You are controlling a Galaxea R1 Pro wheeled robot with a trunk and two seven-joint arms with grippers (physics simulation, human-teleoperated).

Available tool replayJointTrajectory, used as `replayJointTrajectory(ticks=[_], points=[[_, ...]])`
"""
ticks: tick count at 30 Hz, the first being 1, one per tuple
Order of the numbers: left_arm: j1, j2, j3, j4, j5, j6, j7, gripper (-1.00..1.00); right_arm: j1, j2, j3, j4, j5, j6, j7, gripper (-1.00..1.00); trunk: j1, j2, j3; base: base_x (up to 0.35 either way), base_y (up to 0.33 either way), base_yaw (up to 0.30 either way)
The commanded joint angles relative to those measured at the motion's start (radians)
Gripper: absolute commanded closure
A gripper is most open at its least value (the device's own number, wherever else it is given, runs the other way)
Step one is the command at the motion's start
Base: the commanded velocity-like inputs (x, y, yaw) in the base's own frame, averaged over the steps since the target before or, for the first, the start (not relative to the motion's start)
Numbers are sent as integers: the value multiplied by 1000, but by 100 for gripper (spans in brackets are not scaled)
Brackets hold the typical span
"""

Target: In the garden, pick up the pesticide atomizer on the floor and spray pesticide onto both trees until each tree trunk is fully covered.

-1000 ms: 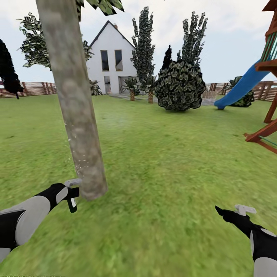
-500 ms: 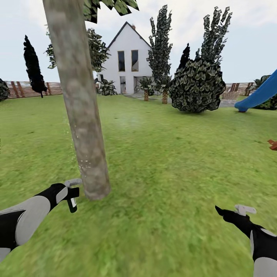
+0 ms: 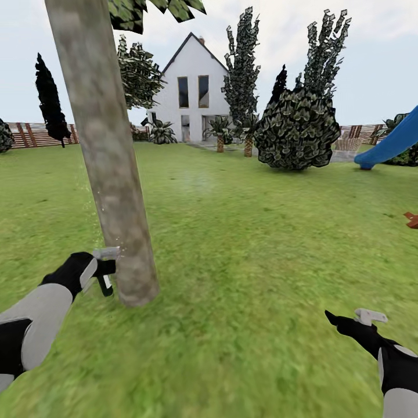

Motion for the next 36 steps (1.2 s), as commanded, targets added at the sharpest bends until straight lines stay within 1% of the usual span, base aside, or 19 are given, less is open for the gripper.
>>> replayJointTrajectory(ticks=[1, 2, 3, 4, 7, 10, 12, 14, 16, 18, 20, 24, 26, 27, 30, 31, 34, 36], points=[[0, 1, 0, -61, 0, 59, 0, 100, 0, 0, 0, 0, 0, 0, 0, -100, 0, 0, 0, 0, 0, 0], [0, 5, 0, -103, -1, 112, 0, 100, 0, 0, 0, 0, 0, 0, 0, -100, 0, 0, 0, 0, 0, 0], [-1, 16, 0, -130, -1, 147, 0, 100, 0, 0, 0, 0, 0, 0, 0, -100, 0, 0, 0, 0, 0, 0], [-2, 23, 0, -145, -2, 166, 0, 100, 0, 0, 0, 0, 0, 0, 0, -100, 0, 0, 0, 0, 0, 0], [-7, 45, 0, -160, -3, 187, 0, 100, 0, 0, 0, 0, 0, 0, 0, -100, 0, 0, 0, 0, 0, 0], [-8, 93, 0, -161, -2, 207, 0, 100, 0, 0, 0, 0, 0, -1, 0, -100, 0, 0, 0, 0, 0, 0], [-9, 101, 0, -166, -2, 209, 0, 100, 0, 0, 0, 0, 0, -1, 0, -100, 0, 0, 0, 0, 0, 0], [-9, 103, 0, -192, 0, 226, -1, 100, 0, 0, 0, 0, 0, -1, 0, -100, 0, 0, 0, 0, 0, 0], [-10, 102, 0, -261, 1, 298, -2, 100, 0, 0, 0, 0, 0, 0, 0, -100, 0, 0, 0, 0, 0, 0], [-10, 100, 0, -353, 2, 375, -3, 100, 0, 0, 0, 0, 0, 0, 0, -100, 0, 0, 0, 0, 0, 0], [-11, 100, -1, -401, 0, 411, -2, 100, 0, 0, 0, 0, 0, -1, 0, -100, 0, 0, 0, 0, 0, 0], [-10, 100, -11, -407, -2, 415, -4, 100, 0, 0, 0, 0, 0, -1, 0, -100, 0, 0, 0, 0, 0, 0], [-9, 99, -44, -404, -1, 410, -6, 100, 0, 0, 0, 0, 0, -1, 0, -100, 0, 0, 0, 12, 0, 0], [-9, 99, -53, -404, -1, 409, -6, 100, 0, 0, 0, -1, 0, -1, 0, -100, 0, 0, 0, 145, 0, 0], [-9, 94, -62, -405, 0, 410, -6, 100, 0, 0, 0, 0, 0, -1, 0, -100, 0, 0, 0, 207, 0, 0], [-9, 92, -63, -406, -1, 411, -6, 100, 0, 0, 0, -1, 0, -1, 0, -100, 0, 0, 0, 47, 0, 0], [-13, 65, -63, -410, -3, 416, -4, 100, 0, 0, 0, -1, 0, -1, 0, -100, 0, 0, 0, 14, 0, 0], [-72, 53, -63, -410, -2, 419, -3, 100, 0, 0, 0, 0, 0, 0, 0, -100, 0, 0, 0, 1, 0, 0]])
